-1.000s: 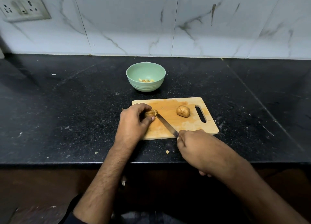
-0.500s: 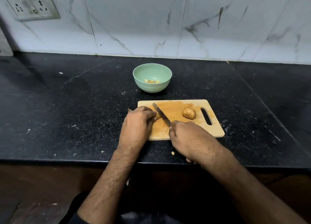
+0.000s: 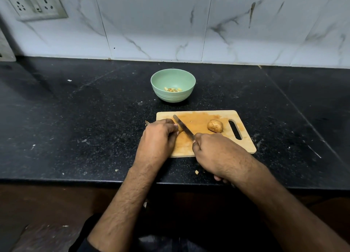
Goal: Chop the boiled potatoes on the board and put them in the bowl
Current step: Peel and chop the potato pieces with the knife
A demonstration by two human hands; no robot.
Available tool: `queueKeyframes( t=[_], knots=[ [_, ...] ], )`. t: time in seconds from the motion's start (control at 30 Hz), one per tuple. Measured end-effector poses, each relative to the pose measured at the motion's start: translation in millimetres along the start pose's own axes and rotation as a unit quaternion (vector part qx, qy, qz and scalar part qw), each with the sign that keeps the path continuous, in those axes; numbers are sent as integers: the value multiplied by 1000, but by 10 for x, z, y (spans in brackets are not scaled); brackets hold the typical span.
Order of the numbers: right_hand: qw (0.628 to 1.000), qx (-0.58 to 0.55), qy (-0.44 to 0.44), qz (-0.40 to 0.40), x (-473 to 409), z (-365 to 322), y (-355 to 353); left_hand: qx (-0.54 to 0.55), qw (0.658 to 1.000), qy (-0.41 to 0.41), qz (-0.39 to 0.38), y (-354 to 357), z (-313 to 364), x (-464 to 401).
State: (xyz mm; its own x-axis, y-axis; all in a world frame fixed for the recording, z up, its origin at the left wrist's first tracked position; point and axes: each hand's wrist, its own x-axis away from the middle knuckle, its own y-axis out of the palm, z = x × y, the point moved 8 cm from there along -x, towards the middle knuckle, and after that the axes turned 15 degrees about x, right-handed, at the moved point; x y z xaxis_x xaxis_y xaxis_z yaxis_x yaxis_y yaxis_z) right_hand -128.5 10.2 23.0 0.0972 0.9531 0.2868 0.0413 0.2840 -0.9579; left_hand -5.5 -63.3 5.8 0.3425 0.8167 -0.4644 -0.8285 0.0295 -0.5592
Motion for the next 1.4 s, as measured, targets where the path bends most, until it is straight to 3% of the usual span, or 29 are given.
queueKeyframes(
  t=[0.3,0.77,1.1,1.4],
  knots=[
    [999,-16,8,-42,-133,-62,56,-9,999,1,-31,20,-22,-73],
    [996,-7,14,-90,316,143,190,34,998,-34,32,-77,-1,19],
    [1000,-17,16,6,310,118,-124,76,993,-68,55,-178,-67,75],
    [1000,6,6,1,60,-61,28,90,988,-110,54,-157,-144,53]
  ],
)
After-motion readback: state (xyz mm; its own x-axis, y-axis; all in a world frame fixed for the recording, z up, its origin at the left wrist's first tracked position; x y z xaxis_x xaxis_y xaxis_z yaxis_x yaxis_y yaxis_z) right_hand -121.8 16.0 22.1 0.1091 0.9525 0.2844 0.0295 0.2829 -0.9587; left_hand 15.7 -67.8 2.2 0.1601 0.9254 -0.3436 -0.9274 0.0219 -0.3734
